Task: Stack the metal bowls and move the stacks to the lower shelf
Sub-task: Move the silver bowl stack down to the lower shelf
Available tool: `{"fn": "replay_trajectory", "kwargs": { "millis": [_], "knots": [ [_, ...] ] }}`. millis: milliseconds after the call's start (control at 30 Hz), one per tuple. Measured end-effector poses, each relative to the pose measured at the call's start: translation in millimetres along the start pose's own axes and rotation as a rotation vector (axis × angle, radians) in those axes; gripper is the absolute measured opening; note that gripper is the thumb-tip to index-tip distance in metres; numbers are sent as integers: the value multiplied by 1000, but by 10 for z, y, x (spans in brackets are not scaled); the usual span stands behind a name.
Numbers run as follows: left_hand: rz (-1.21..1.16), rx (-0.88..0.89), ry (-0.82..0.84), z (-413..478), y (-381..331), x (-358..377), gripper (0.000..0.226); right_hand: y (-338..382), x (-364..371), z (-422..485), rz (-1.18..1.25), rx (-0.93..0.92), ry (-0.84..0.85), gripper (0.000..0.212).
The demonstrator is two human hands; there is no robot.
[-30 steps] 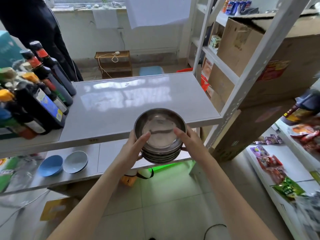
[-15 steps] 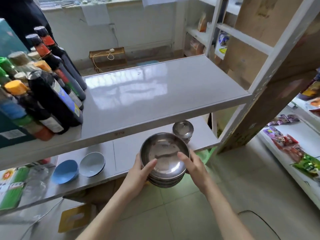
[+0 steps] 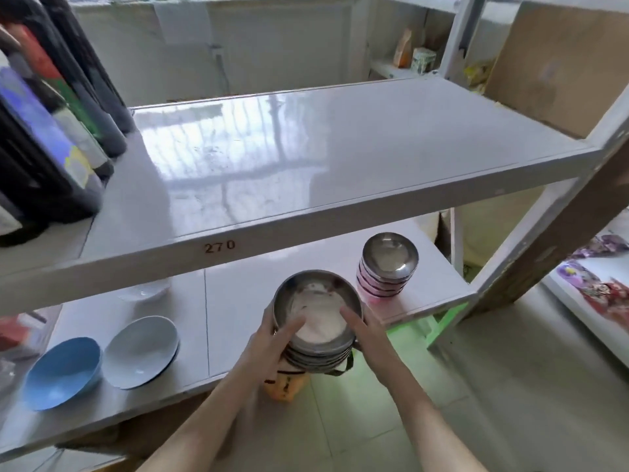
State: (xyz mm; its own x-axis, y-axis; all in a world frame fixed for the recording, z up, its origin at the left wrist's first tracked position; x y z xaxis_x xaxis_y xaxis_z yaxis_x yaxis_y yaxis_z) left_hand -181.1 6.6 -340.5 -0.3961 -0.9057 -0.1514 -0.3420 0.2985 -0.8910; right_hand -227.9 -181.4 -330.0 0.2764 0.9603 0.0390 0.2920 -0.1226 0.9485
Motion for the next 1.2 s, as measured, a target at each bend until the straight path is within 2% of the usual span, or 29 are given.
{"fn": "replay_trajectory", "kwargs": {
  "millis": [133, 300, 467, 600, 933, 1000, 1100, 1200],
  "knots": [
    [-1, 42, 15, 418, 180, -4, 85, -272, 27, 479, -62, -41, 0, 55],
    [8, 77, -42, 864, 278, -52, 92, -484, 78, 1019, -87, -65, 18, 50],
    [20, 103, -38, 1133, 361, -99, 91, -573, 121, 1324, -139, -88, 37, 71],
    [9, 74, -41, 1246, 467, -93, 90, -672, 118, 1414, -141, -64, 68, 64],
    [25, 86, -42, 1341, 526, -84, 102, -689, 88, 1523, -194, -32, 83, 73],
    [110, 95, -79, 1319, 500, -98, 102, -657, 60, 1520, -263, -52, 58, 68],
    [402, 129, -223, 1240, 402, -173, 103, -578, 15, 1477, -452, -93, 23, 57],
    [658, 176, -273, 1150, 288, -193, 99, -492, -1, 1395, -651, -119, 0, 60]
  ]
}}
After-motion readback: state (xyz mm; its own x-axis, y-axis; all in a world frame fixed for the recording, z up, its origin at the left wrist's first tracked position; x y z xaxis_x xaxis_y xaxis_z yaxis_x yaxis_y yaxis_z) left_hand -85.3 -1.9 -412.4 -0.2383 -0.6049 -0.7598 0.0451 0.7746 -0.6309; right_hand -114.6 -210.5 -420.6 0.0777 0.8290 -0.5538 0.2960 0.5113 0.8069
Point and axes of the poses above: each hand's wrist, its own z-axis towards the middle knuckle, its own x-axis out of the palm, y = z × x, the point moved 6 cm from there along z, towards the middle knuckle, and after that the axes turned 5 degrees about z, right-handed, at the moved point
